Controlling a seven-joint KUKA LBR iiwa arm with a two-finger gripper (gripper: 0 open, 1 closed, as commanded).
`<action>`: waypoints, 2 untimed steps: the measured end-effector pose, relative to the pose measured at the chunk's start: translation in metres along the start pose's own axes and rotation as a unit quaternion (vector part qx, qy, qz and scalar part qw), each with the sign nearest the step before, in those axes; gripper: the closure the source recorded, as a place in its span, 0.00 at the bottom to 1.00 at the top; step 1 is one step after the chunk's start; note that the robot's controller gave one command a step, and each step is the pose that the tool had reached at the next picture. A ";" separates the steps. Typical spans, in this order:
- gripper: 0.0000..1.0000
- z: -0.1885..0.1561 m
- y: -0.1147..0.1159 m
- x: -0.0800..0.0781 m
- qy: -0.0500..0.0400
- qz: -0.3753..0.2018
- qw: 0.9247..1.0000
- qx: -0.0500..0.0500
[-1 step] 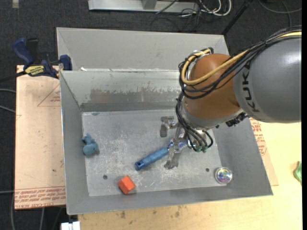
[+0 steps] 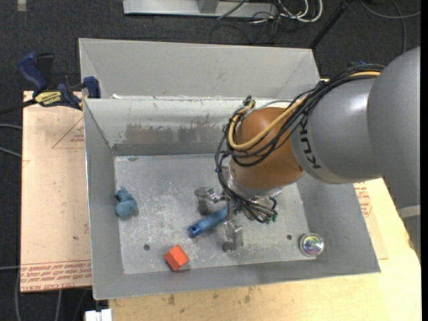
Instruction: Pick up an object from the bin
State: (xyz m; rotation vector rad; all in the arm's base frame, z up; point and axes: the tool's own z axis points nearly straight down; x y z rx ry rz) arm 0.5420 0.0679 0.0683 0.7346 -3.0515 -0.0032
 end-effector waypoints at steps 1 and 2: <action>1.00 -0.002 -0.001 -0.001 -0.002 0.001 1.000 0.000; 1.00 -0.159 0.023 0.005 -0.006 -0.004 1.000 0.002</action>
Offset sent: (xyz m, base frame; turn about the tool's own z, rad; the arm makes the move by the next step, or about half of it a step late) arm 0.0000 0.0000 0.0000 0.0000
